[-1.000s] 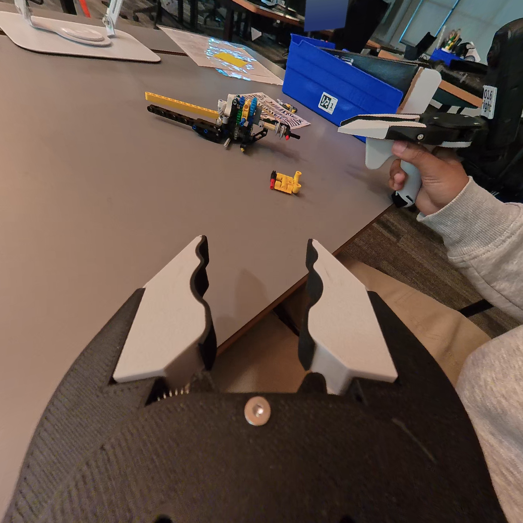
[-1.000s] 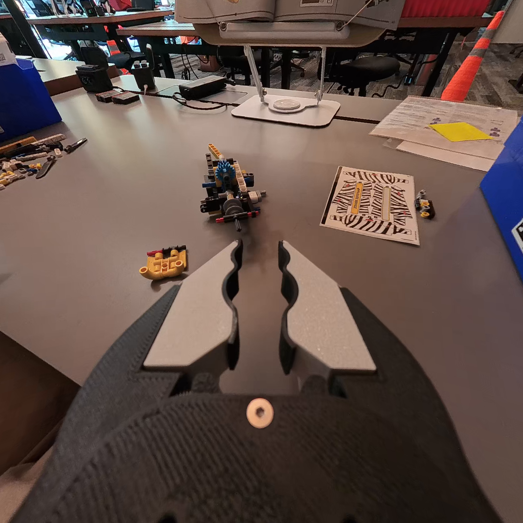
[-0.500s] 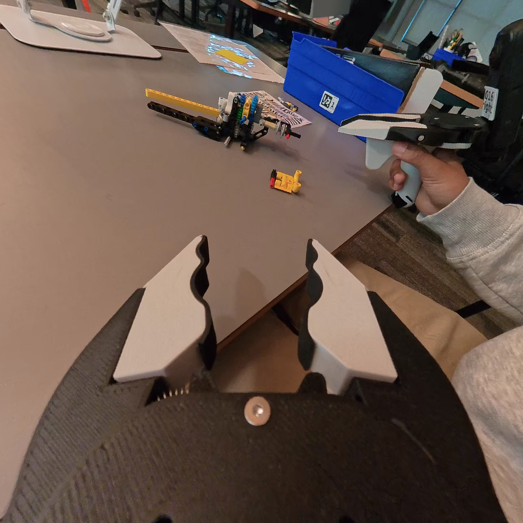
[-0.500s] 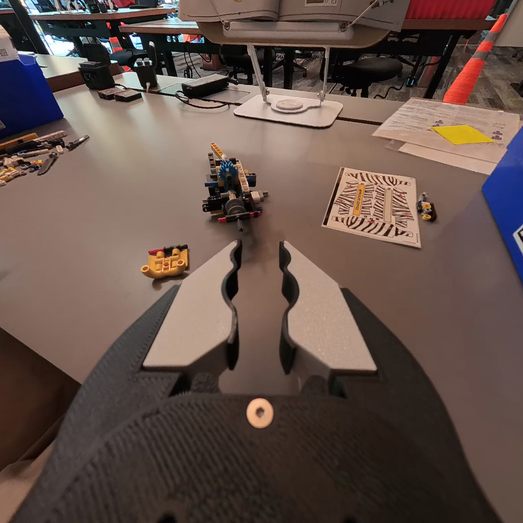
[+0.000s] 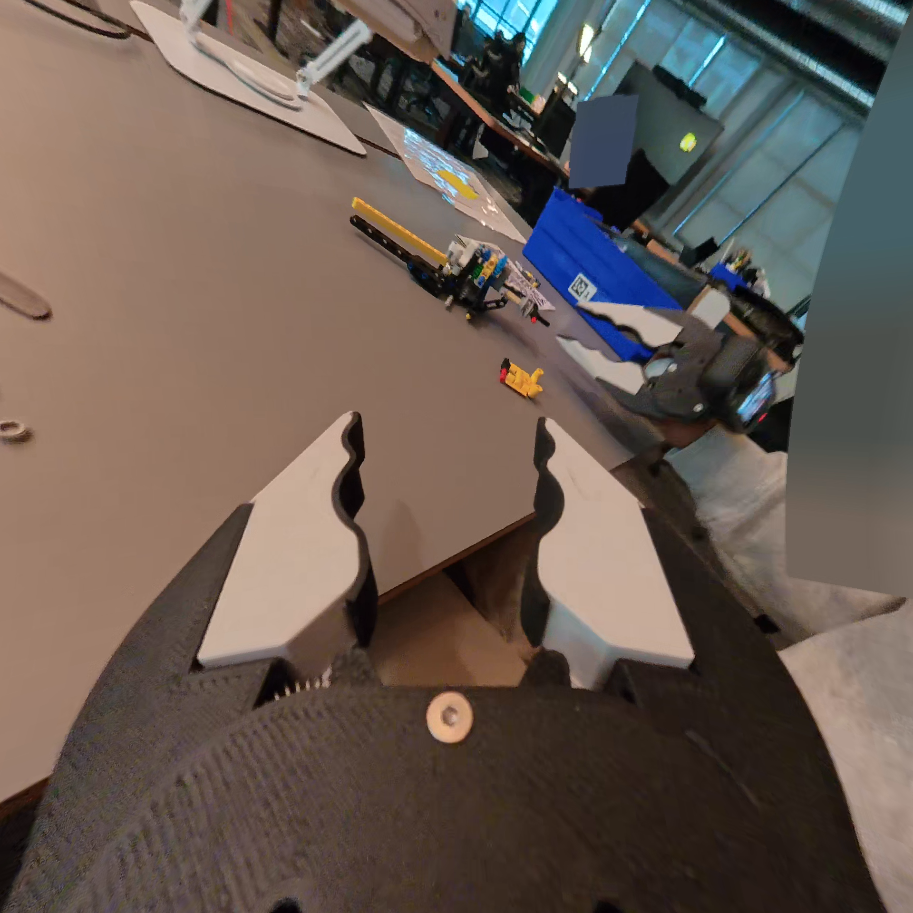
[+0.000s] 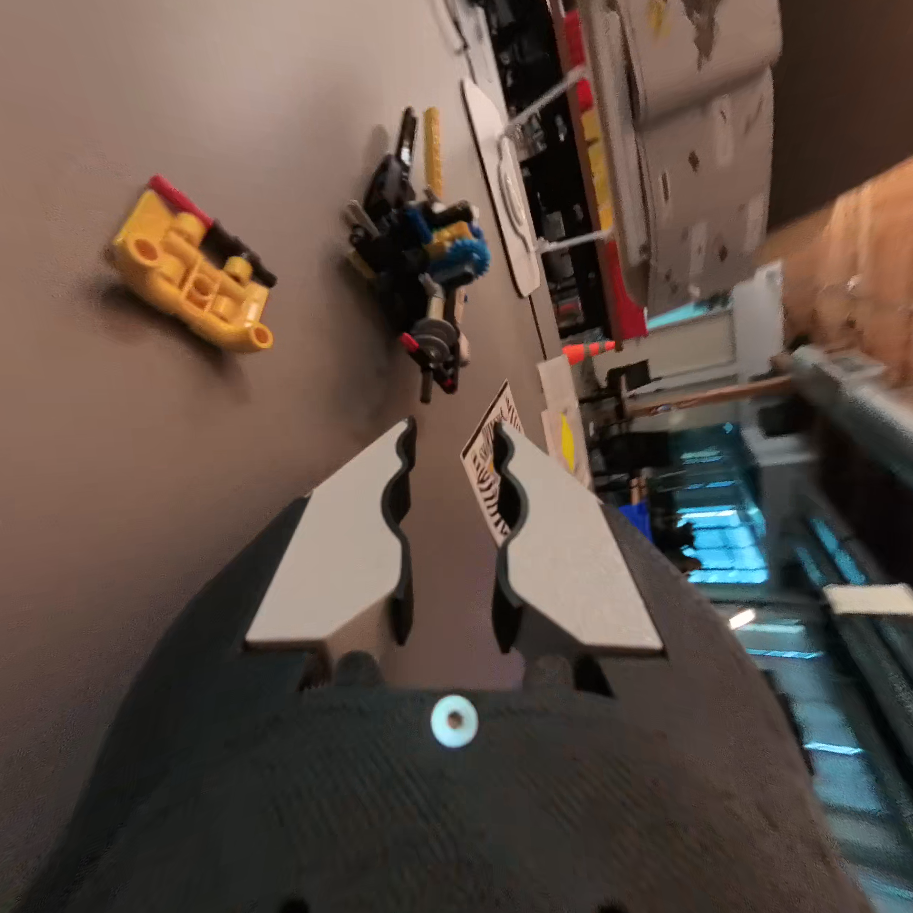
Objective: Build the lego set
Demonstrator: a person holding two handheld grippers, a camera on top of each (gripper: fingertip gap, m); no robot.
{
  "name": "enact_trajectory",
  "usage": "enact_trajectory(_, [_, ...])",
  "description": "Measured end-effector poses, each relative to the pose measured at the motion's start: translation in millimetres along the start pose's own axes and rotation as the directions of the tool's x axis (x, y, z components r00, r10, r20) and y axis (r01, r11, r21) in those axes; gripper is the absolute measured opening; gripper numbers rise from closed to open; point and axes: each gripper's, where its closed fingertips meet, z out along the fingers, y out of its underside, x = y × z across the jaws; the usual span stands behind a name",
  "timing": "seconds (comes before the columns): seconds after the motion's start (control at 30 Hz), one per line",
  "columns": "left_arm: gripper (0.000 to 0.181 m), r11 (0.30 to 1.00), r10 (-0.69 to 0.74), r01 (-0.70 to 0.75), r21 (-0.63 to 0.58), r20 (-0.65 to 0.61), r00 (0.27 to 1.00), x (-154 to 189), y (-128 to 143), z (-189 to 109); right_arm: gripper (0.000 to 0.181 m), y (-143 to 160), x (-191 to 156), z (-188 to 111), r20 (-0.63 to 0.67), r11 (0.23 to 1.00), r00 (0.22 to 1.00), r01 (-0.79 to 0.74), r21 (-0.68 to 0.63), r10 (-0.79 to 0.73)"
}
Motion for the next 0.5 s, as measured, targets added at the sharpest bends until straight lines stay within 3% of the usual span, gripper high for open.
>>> enact_trajectory(0.17, [0.069, 0.993, -0.113, 0.113, 0.036, -0.006, 0.994, -13.0, -5.5, -9.7, 0.035, -5.9, -13.5, 25.1, 0.058, 0.991, 0.990, 0.133, -0.027, -0.131])
enact_trajectory(0.37, [0.068, 0.977, -0.200, 0.201, 0.072, -0.023, 0.979, -22.2, -11.1, -17.2, 0.016, -19.2, -12.8, 37.2, 0.074, 0.968, 0.966, 0.250, -0.010, -0.249])
enact_trajectory(0.5, [0.068, 0.966, -0.244, 0.247, 0.077, -0.046, 0.969, -24.5, -12.1, -18.0, 0.016, -27.5, -8.9, 40.1, 0.095, 0.972, 0.968, 0.235, -0.007, -0.234])
